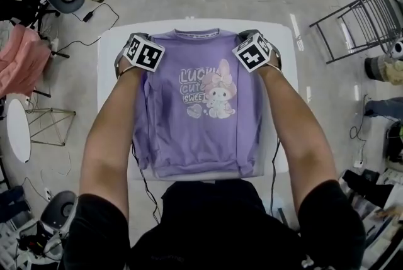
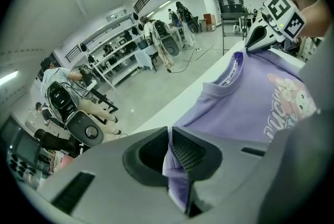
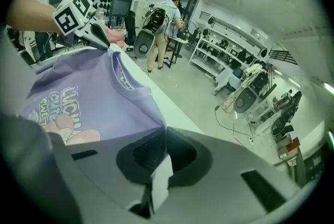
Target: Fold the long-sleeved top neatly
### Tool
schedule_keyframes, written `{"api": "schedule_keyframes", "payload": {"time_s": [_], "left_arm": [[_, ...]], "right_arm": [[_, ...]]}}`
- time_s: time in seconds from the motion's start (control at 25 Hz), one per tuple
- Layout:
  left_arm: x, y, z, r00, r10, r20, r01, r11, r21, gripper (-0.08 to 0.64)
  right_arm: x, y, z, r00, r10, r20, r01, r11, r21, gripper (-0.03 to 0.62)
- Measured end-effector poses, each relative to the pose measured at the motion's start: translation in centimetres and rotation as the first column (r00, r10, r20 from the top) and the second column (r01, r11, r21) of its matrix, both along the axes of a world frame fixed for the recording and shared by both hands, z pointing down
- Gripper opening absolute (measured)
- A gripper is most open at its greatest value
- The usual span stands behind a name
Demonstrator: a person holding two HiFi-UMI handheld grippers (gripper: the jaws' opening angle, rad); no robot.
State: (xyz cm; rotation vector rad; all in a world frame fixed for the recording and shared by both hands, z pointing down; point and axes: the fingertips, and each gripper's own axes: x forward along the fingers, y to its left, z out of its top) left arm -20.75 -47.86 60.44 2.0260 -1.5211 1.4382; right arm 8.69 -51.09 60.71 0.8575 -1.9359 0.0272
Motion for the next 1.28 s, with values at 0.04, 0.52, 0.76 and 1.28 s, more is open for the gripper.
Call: {"api": "schedule_keyframes", "payload": {"time_s": [0.04, 0.52, 0.76, 1.28], "left_arm": [[-0.2, 0.3, 0.5, 1.0, 0.004, 0.001, -0.004, 1.0, -0.009, 0.029], [-0.8, 1.5, -1.8, 0.998, 0.035, -0.047, -0.035, 0.999, -0.01, 0.091], [-0.9, 5.0, -5.9, 0.989, 0.042, -0.138, -0.034, 0.997, 0.065, 0.091], [-1.0, 14.6, -8.7, 0.963, 0.095, -0.252, -0.061, 0.989, 0.138, 0.015]], "right_arm": [[-0.2, 0.2, 0.3, 1.0, 0.0, -0.004, 0.0, 1.0, -0.003, 0.011], [0.0, 1.3, -1.7, 0.998, 0.056, 0.042, -0.055, 0.998, -0.022, 0.09], [-0.1, 5.4, -6.3, 0.983, 0.104, 0.154, -0.108, 0.994, 0.018, 0.052], [0.8, 17.1, -11.4, 0.961, 0.176, 0.212, -0.198, 0.976, 0.09, 0.027]]}}
